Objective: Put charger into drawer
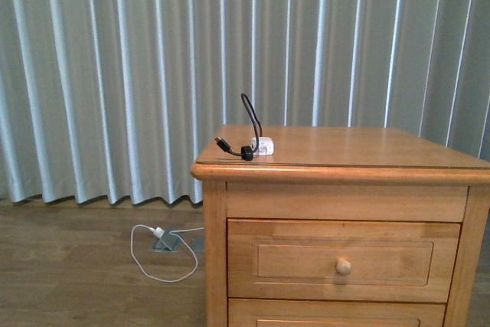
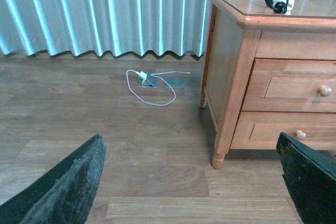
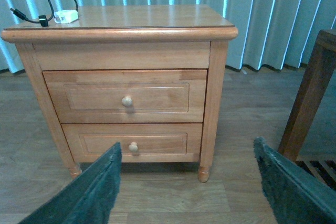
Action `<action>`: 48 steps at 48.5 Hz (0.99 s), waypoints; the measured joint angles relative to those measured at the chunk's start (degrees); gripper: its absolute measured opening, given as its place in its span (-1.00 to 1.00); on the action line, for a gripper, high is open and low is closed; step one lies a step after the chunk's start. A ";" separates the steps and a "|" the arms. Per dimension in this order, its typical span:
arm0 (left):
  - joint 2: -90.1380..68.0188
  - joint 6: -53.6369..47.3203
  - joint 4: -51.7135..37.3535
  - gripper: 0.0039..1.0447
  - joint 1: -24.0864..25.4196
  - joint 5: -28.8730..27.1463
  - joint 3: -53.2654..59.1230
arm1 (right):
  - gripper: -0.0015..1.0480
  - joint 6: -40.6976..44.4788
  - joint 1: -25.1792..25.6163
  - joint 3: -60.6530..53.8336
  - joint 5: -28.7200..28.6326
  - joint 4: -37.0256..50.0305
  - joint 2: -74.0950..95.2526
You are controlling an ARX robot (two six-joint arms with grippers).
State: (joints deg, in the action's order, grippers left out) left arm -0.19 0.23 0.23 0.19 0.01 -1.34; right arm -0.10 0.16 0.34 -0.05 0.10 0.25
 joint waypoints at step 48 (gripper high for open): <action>0.00 0.00 0.00 0.89 0.00 0.00 0.00 | 0.83 -0.02 0.00 0.00 0.00 0.00 0.00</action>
State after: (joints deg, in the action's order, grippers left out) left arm -0.19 0.23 0.23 0.19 0.01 -1.34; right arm -0.12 0.16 0.34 -0.05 0.10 0.25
